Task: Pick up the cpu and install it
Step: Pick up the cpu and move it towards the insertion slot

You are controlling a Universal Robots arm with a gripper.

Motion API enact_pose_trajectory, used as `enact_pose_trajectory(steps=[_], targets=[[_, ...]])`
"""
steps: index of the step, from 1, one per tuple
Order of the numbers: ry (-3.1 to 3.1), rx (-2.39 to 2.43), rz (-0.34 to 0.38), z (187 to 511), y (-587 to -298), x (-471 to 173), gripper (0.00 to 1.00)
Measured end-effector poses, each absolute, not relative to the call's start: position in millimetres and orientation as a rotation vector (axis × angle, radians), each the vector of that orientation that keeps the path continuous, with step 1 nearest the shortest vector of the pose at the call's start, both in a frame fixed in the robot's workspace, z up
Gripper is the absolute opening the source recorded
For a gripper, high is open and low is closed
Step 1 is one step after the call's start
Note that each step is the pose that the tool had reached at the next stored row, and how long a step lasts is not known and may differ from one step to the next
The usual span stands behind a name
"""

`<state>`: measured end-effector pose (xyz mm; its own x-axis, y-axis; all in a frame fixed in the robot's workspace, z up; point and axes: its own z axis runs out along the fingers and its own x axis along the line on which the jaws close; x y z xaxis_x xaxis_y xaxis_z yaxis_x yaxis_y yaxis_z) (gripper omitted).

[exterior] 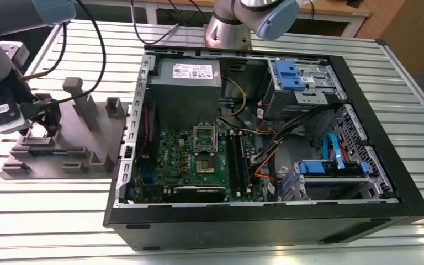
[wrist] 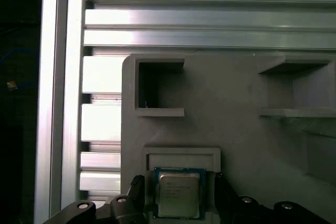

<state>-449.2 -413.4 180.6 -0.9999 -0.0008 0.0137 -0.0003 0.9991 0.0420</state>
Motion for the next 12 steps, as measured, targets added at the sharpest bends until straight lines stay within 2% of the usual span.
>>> enact_pose_trajectory(steps=[10,11,12], targets=[[-3.127,0.001,-0.065,180.6,-413.4,-450.4,0.64],[-3.128,0.001,-0.066,180.5,-413.3,-450.1,0.62],[-3.127,0.001,-0.066,180.5,-413.3,-449.9,0.55]])
